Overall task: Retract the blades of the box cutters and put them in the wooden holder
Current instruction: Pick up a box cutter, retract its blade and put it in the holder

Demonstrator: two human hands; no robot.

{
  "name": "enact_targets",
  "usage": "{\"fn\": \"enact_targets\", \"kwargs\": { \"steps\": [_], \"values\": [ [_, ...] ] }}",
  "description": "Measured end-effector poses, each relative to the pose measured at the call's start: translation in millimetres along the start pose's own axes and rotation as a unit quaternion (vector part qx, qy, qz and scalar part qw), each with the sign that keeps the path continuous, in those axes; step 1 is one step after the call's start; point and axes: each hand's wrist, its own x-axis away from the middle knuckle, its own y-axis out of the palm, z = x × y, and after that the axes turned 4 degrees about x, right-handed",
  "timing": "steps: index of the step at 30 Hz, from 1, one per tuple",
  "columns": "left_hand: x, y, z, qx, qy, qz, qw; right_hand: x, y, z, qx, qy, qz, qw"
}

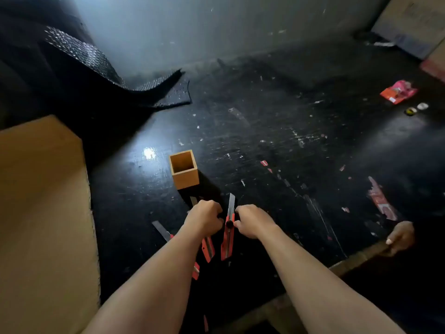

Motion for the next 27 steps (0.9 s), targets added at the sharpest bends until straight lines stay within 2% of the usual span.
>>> {"fn": "enact_targets", "kwargs": {
  "steps": [5, 9, 15, 21, 24, 27],
  "values": [
    [0, 13, 5, 0.014, -0.034, -0.049, 0.998, -1, 20, 3, -0.063, 0.028, 0.002, 0.998],
    [-6, 23, 7, 0.032, -0.065, -0.042, 0.996, -3, 32, 5, -0.158, 0.051, 0.026, 0.986],
    [-11, 35, 13, 0.078, -0.096, -0.001, 0.992, -5, 42, 4, -0.297, 0.110, 0.059, 0.947],
    [-15, 39, 20, 0.187, -0.128, 0.031, 0.973, -10, 45, 14, -0.413, 0.136, 0.071, 0.898],
    [-16, 34, 22, 0.271, -0.130, 0.054, 0.952, -10, 31, 17, -0.472, 0.129, 0.083, 0.868],
    [-14, 21, 21, 0.343, -0.120, 0.074, 0.929, -9, 10, 15, -0.500, 0.098, 0.091, 0.856]
  ]
}}
